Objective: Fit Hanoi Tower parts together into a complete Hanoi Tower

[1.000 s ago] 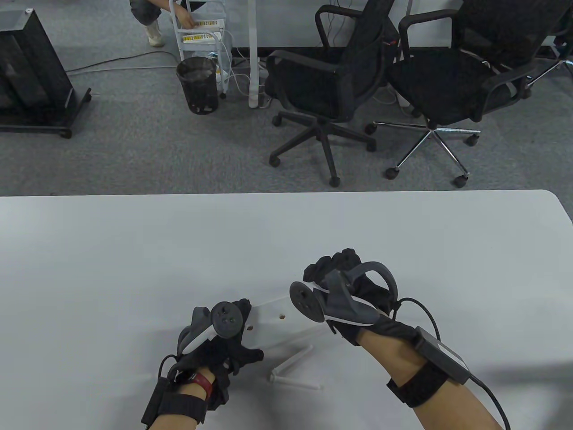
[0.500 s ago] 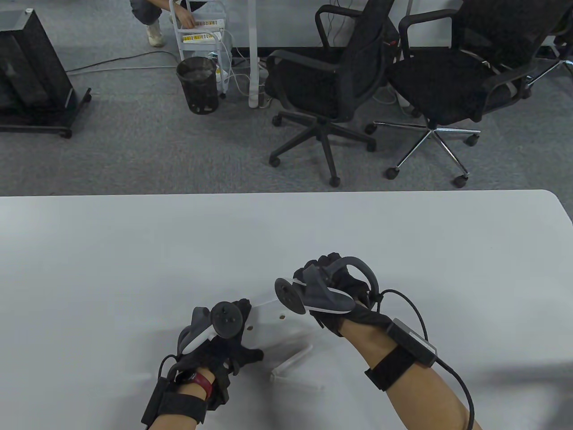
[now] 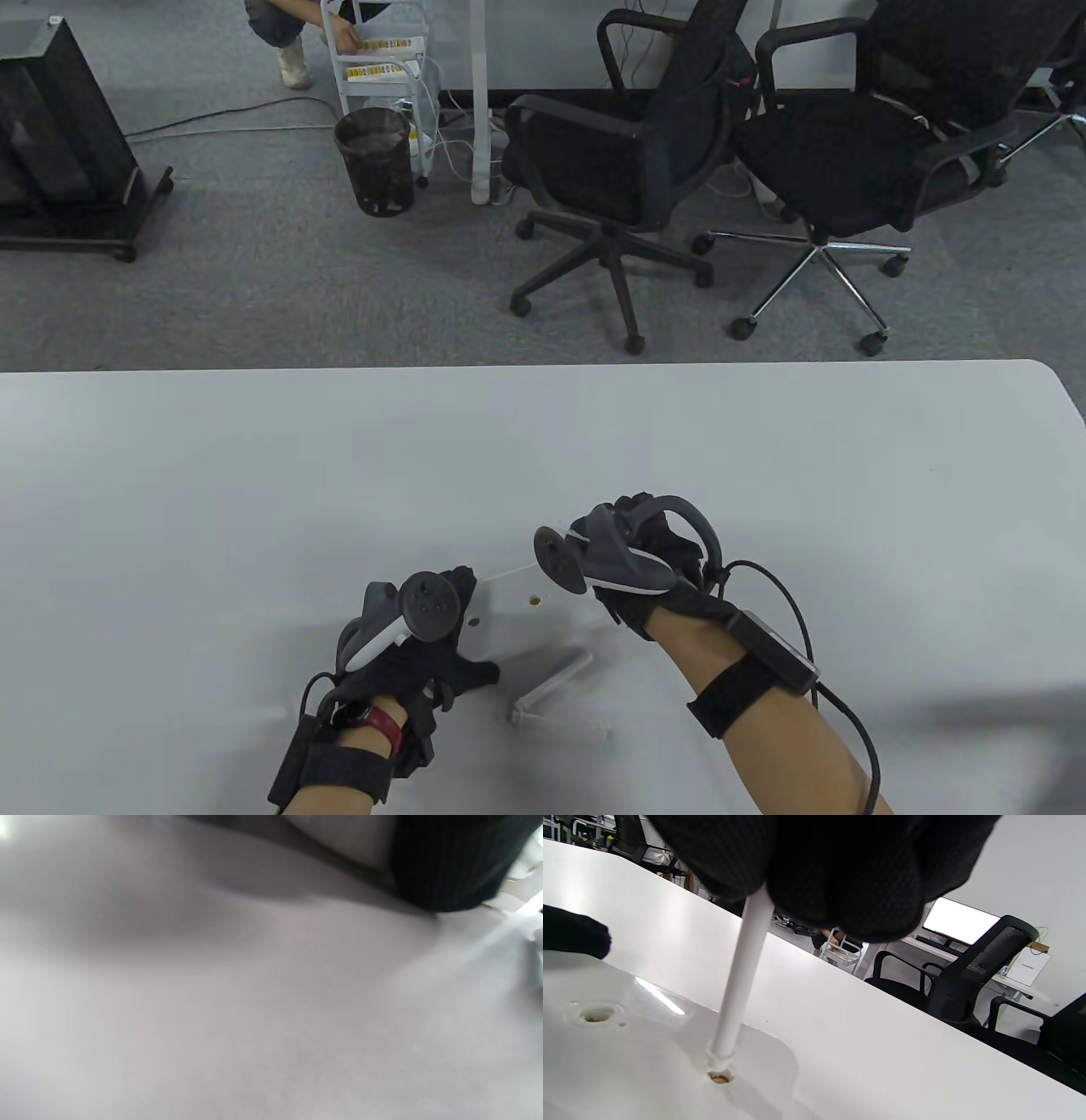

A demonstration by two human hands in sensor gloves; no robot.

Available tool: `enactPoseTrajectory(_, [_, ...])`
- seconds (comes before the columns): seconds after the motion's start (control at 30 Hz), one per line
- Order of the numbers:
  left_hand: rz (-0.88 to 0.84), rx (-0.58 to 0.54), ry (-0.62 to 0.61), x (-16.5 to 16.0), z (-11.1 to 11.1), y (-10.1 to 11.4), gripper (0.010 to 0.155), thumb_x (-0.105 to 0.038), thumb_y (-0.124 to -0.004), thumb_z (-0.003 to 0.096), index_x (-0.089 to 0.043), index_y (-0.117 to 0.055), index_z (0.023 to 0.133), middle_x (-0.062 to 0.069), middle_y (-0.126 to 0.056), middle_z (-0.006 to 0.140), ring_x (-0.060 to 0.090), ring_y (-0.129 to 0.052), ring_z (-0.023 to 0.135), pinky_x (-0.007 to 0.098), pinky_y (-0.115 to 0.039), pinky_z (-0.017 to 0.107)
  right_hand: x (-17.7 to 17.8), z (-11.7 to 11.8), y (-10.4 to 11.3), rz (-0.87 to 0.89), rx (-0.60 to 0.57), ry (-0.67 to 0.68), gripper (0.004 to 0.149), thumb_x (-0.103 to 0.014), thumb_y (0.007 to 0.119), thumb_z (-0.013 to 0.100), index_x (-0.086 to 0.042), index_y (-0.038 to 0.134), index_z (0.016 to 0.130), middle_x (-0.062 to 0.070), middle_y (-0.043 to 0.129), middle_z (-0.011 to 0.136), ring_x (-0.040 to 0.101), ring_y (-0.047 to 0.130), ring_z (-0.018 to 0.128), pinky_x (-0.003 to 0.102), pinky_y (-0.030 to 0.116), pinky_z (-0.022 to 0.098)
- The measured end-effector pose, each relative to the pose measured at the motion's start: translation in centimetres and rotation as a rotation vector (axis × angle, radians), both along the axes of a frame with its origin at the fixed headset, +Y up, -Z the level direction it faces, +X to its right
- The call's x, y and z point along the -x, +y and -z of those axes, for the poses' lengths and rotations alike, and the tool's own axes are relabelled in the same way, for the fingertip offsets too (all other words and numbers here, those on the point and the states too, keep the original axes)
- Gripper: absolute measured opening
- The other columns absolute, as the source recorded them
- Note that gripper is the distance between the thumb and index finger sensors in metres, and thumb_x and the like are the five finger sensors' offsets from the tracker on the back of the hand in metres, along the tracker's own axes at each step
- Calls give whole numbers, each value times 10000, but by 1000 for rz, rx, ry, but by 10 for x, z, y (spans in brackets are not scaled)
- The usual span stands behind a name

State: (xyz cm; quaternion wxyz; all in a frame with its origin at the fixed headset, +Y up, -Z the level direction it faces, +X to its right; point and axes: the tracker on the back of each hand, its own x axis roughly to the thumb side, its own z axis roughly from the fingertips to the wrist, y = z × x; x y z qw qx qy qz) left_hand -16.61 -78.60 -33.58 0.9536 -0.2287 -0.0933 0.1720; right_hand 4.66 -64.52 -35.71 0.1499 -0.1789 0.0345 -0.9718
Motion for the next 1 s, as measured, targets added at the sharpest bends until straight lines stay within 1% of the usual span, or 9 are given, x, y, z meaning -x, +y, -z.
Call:
enactPoseTrajectory(0.13, [-1,0,0,0,0,0,1166,-634,-884,392,-319,26,1050,31,-92,1163,335,-116,1116,575,-152,778,-4,5,-5,21,13,-30,435,-288,822,367,-133,810,773,104,944,615,319,949,538,561,715,620])
enactPoseTrajectory(0.23, [-1,1,0,0,0,0,1166,-634,-885,392,-319,25,1051,31,-92,1164,336,-115,1116,574,-151,779,-6,6,-5,50,-4,-36,440,-290,826,362,-112,821,765,111,955,596,322,957,519,562,723,612])
enactPoseTrajectory(0.43, [-2,2,0,0,0,-1,1166,-633,-885,393,-320,26,1050,30,-90,1163,335,-114,1116,574,-150,778,-1,6,-7,29,-26,-26,449,-326,816,347,-100,849,733,108,974,551,321,970,485,555,737,603])
enactPoseTrajectory(0.47, [-2,2,1,0,0,-1,1166,-633,-885,393,-320,27,1050,31,-89,1163,335,-113,1116,574,-149,778,1,6,-11,19,-7,-14,452,-331,820,342,-99,855,729,107,978,545,322,972,480,554,736,603])
enactPoseTrajectory(0.53, [-1,2,1,0,0,-1,1165,-633,-884,395,-320,27,1050,31,-90,1163,335,-114,1116,574,-150,778,2,6,-16,-14,-57,-8,450,-338,803,342,-110,849,727,96,974,542,311,973,479,547,741,603])
enactPoseTrajectory(0.57, [-1,2,1,0,0,-1,1165,-633,-884,394,-321,26,1050,30,-90,1163,334,-114,1116,574,-151,778,1,6,-17,-2,-74,-2,446,-342,802,340,-114,856,719,93,978,534,309,977,469,545,746,600])
enactPoseTrajectory(0.63, [-2,2,1,0,1,-1,1165,-633,-884,394,-321,27,1050,32,-89,1163,335,-113,1116,574,-150,778,-1,8,-18,37,-54,-13,442,-338,802,343,-108,856,716,101,975,533,316,974,467,550,741,600])
enactPoseTrajectory(0.83, [-2,2,1,1,1,-1,1166,-633,-885,393,-321,26,1050,31,-91,1163,334,-112,1116,574,-150,778,-3,6,-23,44,-62,2,428,-331,796,350,-113,854,714,102,970,534,316,969,469,552,736,604])
enactPoseTrajectory(1.0, [-2,1,1,0,1,-1,1166,-632,-886,393,-320,25,1051,31,-91,1163,333,-114,1117,574,-150,779,-4,6,-27,107,-74,-6,417,-321,800,351,-109,855,706,107,966,527,320,966,462,556,735,601])
